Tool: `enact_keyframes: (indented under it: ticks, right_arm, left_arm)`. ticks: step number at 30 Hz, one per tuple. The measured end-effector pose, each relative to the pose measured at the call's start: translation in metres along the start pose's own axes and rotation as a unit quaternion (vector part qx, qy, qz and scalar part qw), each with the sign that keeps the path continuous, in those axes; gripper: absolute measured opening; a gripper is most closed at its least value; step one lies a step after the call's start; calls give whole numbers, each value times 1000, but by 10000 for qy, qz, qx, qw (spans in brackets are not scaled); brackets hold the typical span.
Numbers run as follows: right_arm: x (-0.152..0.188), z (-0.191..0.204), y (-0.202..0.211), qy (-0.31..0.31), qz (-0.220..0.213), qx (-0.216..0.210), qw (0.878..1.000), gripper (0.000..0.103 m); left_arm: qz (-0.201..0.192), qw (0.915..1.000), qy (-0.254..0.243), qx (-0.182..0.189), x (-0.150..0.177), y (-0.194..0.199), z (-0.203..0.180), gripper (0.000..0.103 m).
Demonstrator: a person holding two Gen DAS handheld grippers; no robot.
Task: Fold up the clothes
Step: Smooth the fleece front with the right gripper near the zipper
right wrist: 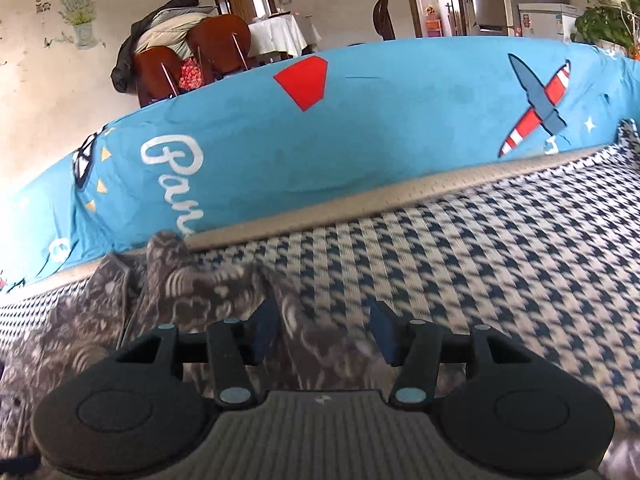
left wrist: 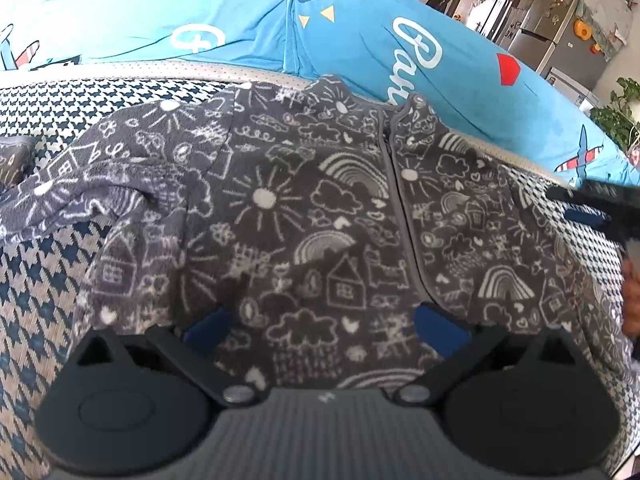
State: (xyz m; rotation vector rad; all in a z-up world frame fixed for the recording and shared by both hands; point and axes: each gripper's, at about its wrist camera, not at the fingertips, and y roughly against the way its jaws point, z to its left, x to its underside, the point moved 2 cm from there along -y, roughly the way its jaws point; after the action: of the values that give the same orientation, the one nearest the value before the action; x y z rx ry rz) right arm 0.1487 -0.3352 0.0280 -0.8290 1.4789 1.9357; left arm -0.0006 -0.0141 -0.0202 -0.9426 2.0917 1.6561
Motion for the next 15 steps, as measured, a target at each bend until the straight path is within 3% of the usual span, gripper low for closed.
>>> enact_keyframes:
  ticks: [10,15]
  right_arm:
    - [43,41,47,-232,368,-1207,9917,52]
    - [67,53,44,-66,791,-1032,9915,52]
  left_arm:
    - [-104,9994,-196,-251,3,4,-2,103]
    - [-95,9991,-205,-348,5,4,4,103]
